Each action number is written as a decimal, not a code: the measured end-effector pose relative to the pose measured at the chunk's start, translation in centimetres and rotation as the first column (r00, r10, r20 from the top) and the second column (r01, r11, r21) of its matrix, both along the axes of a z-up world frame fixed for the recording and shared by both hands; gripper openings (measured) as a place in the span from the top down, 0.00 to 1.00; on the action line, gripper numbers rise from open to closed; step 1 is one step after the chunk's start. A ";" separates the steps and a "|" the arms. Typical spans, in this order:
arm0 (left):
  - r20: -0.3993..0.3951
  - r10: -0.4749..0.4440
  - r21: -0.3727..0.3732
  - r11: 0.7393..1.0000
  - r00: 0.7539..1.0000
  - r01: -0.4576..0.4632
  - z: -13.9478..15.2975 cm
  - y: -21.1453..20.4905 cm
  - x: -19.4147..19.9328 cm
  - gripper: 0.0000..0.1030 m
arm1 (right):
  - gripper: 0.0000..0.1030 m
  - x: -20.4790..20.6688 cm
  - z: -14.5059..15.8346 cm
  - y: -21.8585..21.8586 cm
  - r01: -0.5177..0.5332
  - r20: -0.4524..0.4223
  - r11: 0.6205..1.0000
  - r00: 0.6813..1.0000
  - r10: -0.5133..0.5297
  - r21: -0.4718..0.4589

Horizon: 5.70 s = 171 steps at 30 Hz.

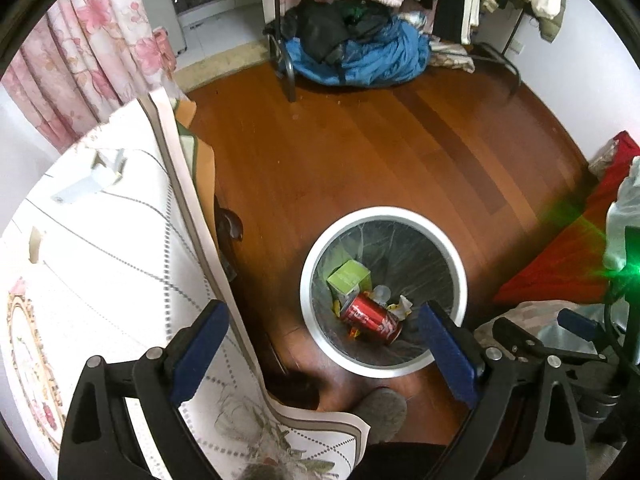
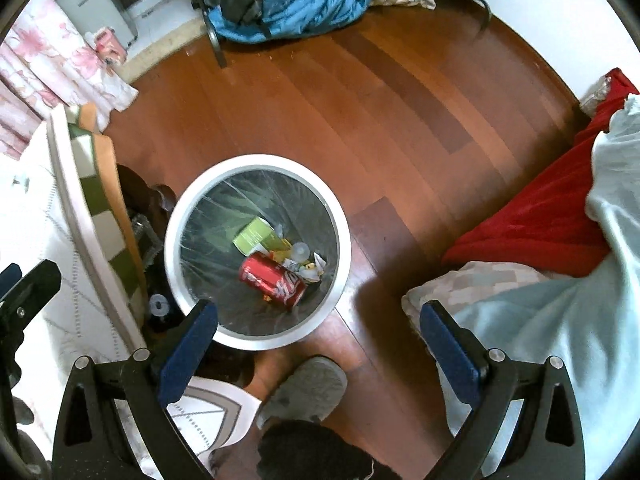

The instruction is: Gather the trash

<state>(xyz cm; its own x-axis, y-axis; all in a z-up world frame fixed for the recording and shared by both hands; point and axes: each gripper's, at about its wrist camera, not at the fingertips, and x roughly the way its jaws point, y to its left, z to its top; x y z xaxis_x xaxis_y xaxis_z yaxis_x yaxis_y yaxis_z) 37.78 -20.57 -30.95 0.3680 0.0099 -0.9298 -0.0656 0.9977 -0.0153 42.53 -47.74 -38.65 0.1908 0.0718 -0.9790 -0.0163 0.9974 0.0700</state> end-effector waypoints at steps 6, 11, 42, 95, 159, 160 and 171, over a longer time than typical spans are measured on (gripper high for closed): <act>0.087 0.013 -0.010 1.000 0.996 -0.012 5.6 1.0 -2.0 0.06 | 0.01 -1.8 6.9 0.1 0.003 0.093 0.999 0.996 -0.007 0.045; 0.188 0.067 -0.016 0.998 0.980 -0.065 11.4 5.2 -3.9 0.06 | 0.01 -2.4 13.6 3.0 -0.053 0.181 0.995 0.983 0.036 0.090; 0.073 0.479 0.228 0.846 0.875 -0.482 -2.3 38.1 -10.7 0.06 | 0.55 7.6 1.9 52.9 -0.846 -0.094 0.532 0.532 0.841 -0.033; 0.171 -0.114 0.176 0.981 0.979 0.084 9.1 27.0 -10.7 0.56 | 0.64 -3.1 14.6 31.8 -0.447 0.211 0.870 0.889 0.406 0.208; -0.018 -0.026 -0.044 0.999 0.999 0.026 4.0 -0.2 -3.1 0.06 | 0.00 -3.5 4.6 -2.1 -0.001 -0.033 0.981 0.999 0.008 0.194; -0.005 -0.033 -0.046 0.998 0.999 0.032 4.9 -0.2 -3.9 0.06 | 0.00 -4.2 5.9 -2.2 -0.008 -0.015 0.980 1.000 0.011 0.200; 0.139 -0.063 -0.102 0.992 0.988 0.078 14.2 0.8 -11.6 0.06 | 0.00 -12.1 18.4 -3.6 -0.080 0.169 0.960 0.985 0.034 0.270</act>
<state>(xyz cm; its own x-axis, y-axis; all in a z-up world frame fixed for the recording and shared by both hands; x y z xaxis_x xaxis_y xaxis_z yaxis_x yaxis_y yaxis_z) 26.19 -19.80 -16.72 0.4865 -0.1169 -0.8658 0.0148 0.9920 -0.1256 30.47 -51.30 -20.25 0.3322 0.3488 -0.8763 -0.1065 0.9370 0.3326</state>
